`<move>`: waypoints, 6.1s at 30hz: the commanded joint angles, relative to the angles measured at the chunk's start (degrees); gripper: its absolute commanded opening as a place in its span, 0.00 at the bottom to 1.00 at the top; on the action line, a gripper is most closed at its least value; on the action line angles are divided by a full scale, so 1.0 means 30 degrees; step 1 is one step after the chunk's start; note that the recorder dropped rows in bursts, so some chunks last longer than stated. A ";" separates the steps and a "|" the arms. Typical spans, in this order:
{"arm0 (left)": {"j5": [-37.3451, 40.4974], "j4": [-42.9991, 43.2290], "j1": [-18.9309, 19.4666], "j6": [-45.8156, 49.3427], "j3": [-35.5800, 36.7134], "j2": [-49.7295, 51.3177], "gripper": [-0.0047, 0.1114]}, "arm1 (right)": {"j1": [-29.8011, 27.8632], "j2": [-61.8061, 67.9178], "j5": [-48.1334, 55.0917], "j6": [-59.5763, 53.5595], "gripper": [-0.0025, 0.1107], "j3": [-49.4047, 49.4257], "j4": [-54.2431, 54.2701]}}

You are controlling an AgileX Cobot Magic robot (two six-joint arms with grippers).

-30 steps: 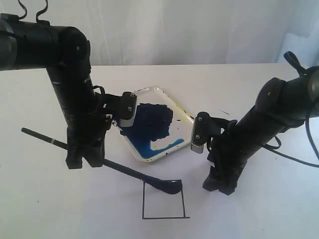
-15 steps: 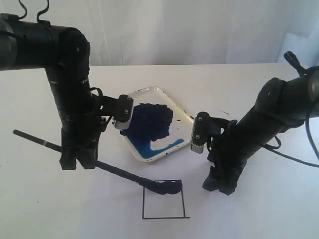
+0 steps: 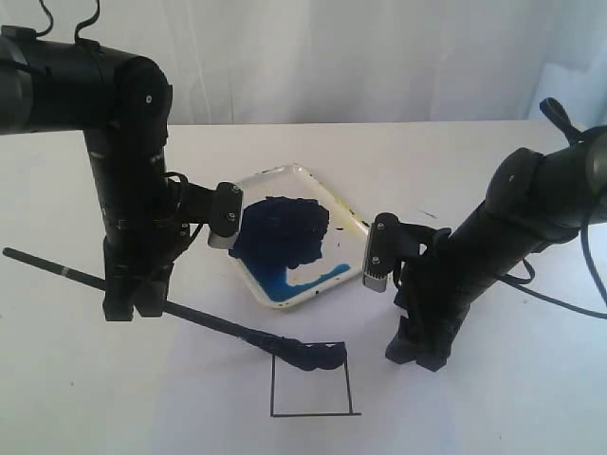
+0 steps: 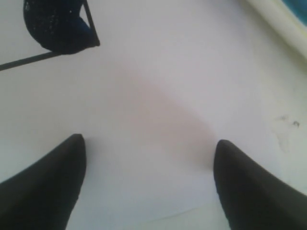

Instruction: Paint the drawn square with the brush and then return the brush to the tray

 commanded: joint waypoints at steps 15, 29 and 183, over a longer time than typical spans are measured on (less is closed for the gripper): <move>0.0129 -0.0122 -0.0068 0.0223 0.0109 -0.0142 0.04 | 0.0011 0.0169 -0.0285 0.0003 0.63 0.0080 -0.0232; 0.0327 -0.2457 -0.0068 0.1657 0.0070 -0.1230 0.04 | 0.0011 0.0169 -0.0415 0.0210 0.63 0.0080 -0.0232; 0.3301 -0.0681 -0.1425 0.1360 0.0068 0.0887 0.04 | 0.0011 0.0169 -0.0649 0.0341 0.63 0.0080 -0.0232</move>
